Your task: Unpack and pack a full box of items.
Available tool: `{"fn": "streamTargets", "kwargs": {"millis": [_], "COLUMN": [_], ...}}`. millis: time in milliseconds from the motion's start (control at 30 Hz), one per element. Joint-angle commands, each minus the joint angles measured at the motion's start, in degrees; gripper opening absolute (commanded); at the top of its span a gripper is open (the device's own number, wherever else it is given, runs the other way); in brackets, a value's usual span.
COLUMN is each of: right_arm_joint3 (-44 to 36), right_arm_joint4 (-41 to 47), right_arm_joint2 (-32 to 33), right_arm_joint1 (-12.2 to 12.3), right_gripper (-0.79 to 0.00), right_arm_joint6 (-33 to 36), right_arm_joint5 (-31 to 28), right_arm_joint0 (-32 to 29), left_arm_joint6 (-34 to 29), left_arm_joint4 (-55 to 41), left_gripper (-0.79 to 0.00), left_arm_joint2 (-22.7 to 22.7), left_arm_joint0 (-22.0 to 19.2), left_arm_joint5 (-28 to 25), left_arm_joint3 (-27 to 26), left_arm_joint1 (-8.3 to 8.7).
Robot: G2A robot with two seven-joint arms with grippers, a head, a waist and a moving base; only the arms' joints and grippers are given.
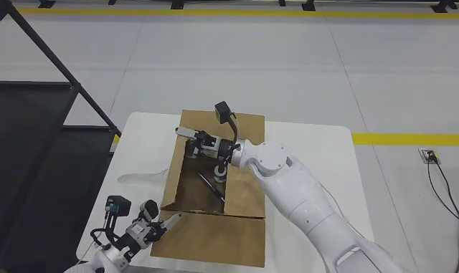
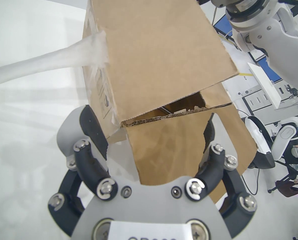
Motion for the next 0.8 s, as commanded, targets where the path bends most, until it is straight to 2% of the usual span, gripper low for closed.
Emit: {"fn": "streamTargets", "kwargs": {"millis": [0,400,767], "right_arm_joint3": [0.6,4.2,7.0], "right_arm_joint4": [1.2,2.7,2.1], "right_arm_joint2": [0.3,0.0,-0.2], "right_arm_joint1": [-0.2,-1.7,-2.7], "right_gripper": [0.0,0.0,0.0], "right_arm_joint6": [1.5,5.4,7.4], "right_arm_joint5": [-0.2,-1.3,-1.6], "right_arm_joint0": [0.3,2.4,4.0], "left_arm_joint6": [1.4,5.3,5.7], "left_arm_joint4": [0.2,-2.7,-6.9], "left_gripper": [0.0,0.0,0.0], "left_arm_joint2": [1.1,4.2,3.1], "left_arm_joint0": [-0.6,-3.2,-3.4], "left_arm_joint5": [1.7,8.0,9.6], "left_arm_joint3": [-0.1,-0.1,0.0], "left_arm_joint1": [-0.19,-1.0,-1.24]}}
